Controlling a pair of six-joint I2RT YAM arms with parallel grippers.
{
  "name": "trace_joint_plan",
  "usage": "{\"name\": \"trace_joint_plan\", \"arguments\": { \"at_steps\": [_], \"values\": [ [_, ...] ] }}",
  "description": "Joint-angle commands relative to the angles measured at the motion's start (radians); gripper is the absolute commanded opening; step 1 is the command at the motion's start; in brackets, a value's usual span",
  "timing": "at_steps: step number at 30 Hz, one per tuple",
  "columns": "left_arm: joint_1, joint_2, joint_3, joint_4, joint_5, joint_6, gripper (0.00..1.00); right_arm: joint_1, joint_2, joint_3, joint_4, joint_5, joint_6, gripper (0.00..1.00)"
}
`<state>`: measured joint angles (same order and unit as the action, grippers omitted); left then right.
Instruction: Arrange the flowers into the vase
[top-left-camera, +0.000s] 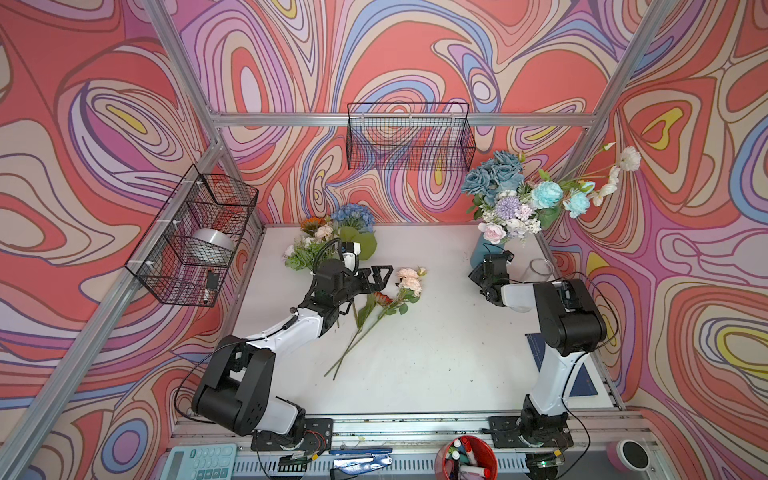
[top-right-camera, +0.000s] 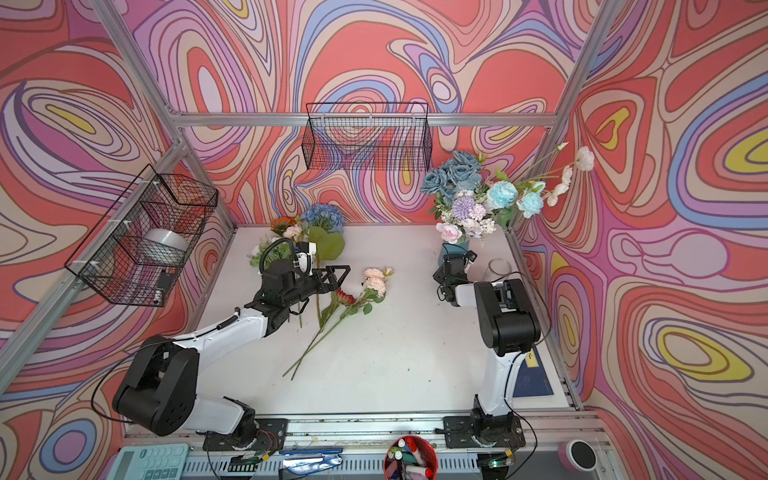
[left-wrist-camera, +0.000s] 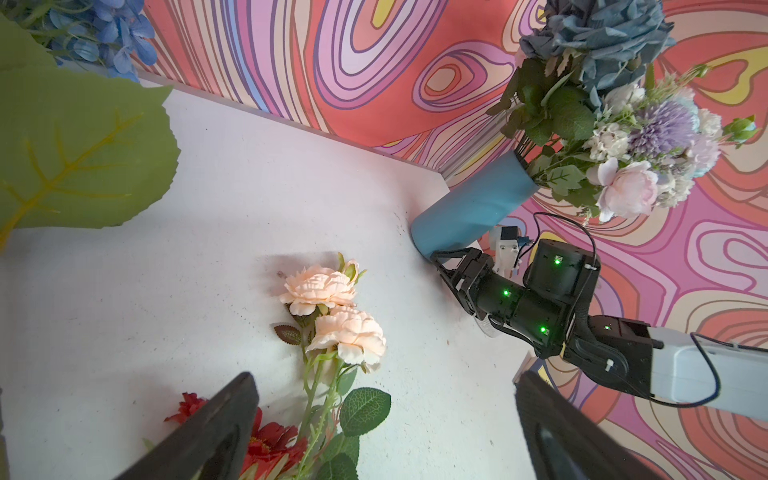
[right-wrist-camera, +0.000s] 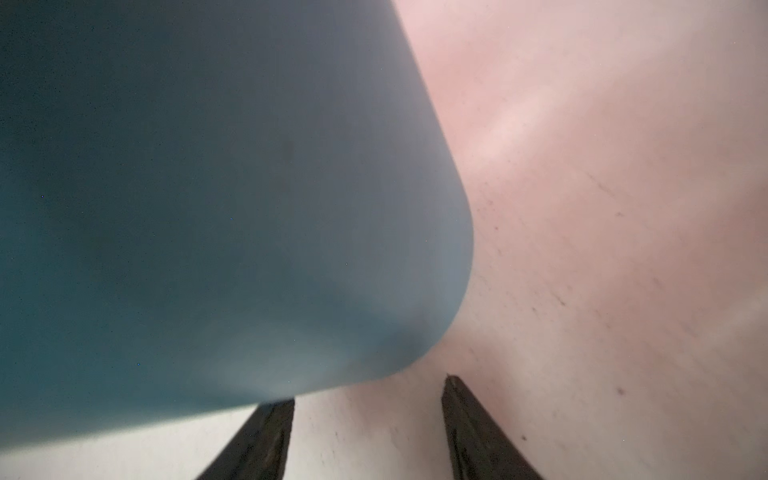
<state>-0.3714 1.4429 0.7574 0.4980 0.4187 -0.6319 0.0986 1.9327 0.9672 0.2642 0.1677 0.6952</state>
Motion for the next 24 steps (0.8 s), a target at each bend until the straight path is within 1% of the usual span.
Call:
{"name": "trace_joint_plan", "arguments": {
  "at_steps": [1, 6, 7, 12, 16, 21, 24],
  "values": [
    [0.005, -0.027, -0.016, -0.003, -0.011, 0.007, 1.00, 0.004, -0.076, -0.041, -0.138, -0.066, -0.035, 0.79],
    [0.006, -0.017, -0.033, 0.040, -0.001, -0.015, 1.00, 0.022, -0.233, -0.117, -0.313, -0.062, -0.037, 0.96],
    [0.006, -0.014, -0.039, 0.051, 0.001, -0.020, 1.00, 0.024, -0.266, -0.128, -0.358, -0.054, -0.041, 0.98],
    [0.005, 0.000, -0.065, 0.099, 0.015, -0.042, 1.00, 0.029, -0.449, -0.150, -0.613, 0.045, -0.067, 0.98],
    [0.006, 0.020, -0.075, 0.141, 0.027, -0.056, 1.00, 0.028, -0.567, -0.103, -0.799, 0.120, -0.092, 0.98],
    [0.005, 0.036, -0.076, 0.169, 0.048, -0.068, 1.00, 0.029, -0.623, -0.017, -0.976, 0.164, -0.110, 0.98],
    [0.006, 0.030, -0.076, 0.164, 0.049, -0.065, 1.00, 0.028, -0.654, 0.010, -1.030, 0.245, -0.138, 0.98]
  ]
}}
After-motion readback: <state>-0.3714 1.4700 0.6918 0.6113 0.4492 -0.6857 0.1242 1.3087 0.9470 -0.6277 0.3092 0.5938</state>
